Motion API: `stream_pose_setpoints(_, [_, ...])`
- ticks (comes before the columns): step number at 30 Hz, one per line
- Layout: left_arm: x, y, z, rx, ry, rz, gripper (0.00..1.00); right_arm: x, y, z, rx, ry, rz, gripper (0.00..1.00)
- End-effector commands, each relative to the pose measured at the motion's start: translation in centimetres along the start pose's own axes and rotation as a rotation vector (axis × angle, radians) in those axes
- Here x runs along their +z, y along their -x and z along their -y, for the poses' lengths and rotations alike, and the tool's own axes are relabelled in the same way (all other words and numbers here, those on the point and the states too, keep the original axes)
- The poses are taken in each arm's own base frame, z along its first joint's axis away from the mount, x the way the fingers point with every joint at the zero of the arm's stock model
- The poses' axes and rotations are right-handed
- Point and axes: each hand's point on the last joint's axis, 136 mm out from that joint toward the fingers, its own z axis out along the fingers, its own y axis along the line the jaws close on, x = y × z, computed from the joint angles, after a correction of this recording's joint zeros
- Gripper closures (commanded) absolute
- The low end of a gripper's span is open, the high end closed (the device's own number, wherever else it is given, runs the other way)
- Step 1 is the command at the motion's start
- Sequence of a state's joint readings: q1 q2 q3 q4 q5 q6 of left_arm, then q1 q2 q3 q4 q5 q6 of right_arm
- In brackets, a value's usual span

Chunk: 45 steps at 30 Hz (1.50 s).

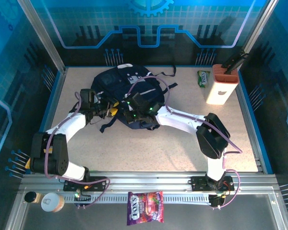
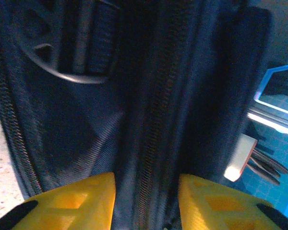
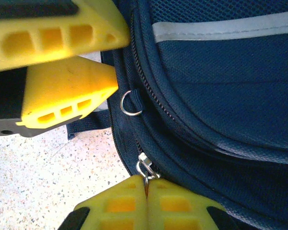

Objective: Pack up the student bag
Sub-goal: Zip the student bag at the top-center of the table.

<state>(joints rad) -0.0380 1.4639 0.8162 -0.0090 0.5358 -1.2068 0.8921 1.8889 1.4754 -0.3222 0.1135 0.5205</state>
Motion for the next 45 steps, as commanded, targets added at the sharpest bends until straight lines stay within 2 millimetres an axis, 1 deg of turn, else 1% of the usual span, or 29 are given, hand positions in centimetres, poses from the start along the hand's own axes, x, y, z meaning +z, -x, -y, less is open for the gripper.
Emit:
stream_pose_setpoints(1, [0.4, 0.2, 1.0, 0.020, -0.018, 0.005, 0.64, -0.9, 1.5, -2.9, -0.009, 0.088, 0.047, 1.00])
stream_pose_setpoints(4, [0.6, 0.3, 0.8, 0.016, -0.012, 0.012, 0.66, -0.8, 1.3, -2.6, -0.004, 0.076, 0.043, 1.00])
stream_pose_setpoints(9, [1.4, 0.5, 1.0, 0.018, -0.017, 0.003, 0.69, -0.8, 1.0, -2.5, -0.007, 0.069, 0.040, 1.00])
stream_pose_setpoints(12, [1.6, 0.8, 1.6, 0.040, -0.024, 0.004, 0.75, -0.8, 0.7, -1.7, -0.007, 0.035, 0.038, 1.00])
stream_pose_setpoints(13, [1.6, 0.9, 1.9, 0.050, -0.027, 0.004, 0.79, -0.8, 0.6, -1.2, -0.007, 0.018, 0.036, 1.00])
stream_pose_setpoints(15, [1.5, 1.1, 2.3, 0.065, -0.029, 0.013, 0.84, -0.8, 0.1, -0.1, -0.006, -0.024, 0.029, 1.00])
stream_pose_setpoints(17, [1.3, 1.3, 2.7, 0.084, -0.026, 0.025, 0.92, -1.0, -0.5, 1.5, -0.002, -0.074, 0.023, 1.00])
stream_pose_setpoints(20, [1.1, 1.5, 3.2, 0.103, -0.028, 0.033, 1.00, -1.4, -1.3, 3.7, 0.011, -0.129, 0.011, 1.00])
stream_pose_setpoints(25, [0.7, 1.8, 3.5, 0.108, -0.032, 0.040, 1.00, -2.3, -2.9, 8.6, 0.058, -0.245, -0.025, 1.00])
stream_pose_setpoints(28, [0.6, 1.7, 3.4, 0.108, -0.031, 0.037, 1.00, -2.4, -3.4, 10.8, 0.104, -0.273, -0.035, 1.00])
stream_pose_setpoints(30, [0.6, 1.7, 3.3, 0.105, -0.030, 0.034, 1.00, -2.3, -3.4, 11.6, 0.115, -0.274, -0.043, 0.99])
stream_pose_setpoints(31, [0.5, 1.6, 3.5, 0.107, -0.034, 0.033, 1.00, -2.1, -3.3, 11.8, 0.114, -0.270, -0.049, 0.98])
stream_pose_setpoints(37, [0.5, 1.3, 3.4, 0.103, -0.039, 0.023, 1.00, -0.3, -3.0, 10.2, 0.057, -0.152, -0.114, 0.87])
stream_pose_setpoints(40, [0.6, 1.2, 3.5, 0.092, -0.053, 0.008, 1.00, 0.6, -3.0, 9.9, 0.044, -0.136, -0.141, 0.85])
stream_pose_setpoints(43, [0.7, 1.1, 3.5, 0.091, -0.056, 0.004, 1.00, 1.0, -2.8, 10.2, 0.050, -0.156, -0.143, 0.85])
stream_pose_setpoints(44, [0.7, 1.1, 3.5, 0.090, -0.055, 0.004, 1.00, 0.9, -2.8, 10.4, 0.055, -0.168, -0.138, 0.87])
stream_pose_setpoints(45, [0.6, 1.2, 3.5, 0.091, -0.055, 0.006, 1.00, 0.7, -2.5, 10.7, 0.056, -0.186, -0.125, 0.92])
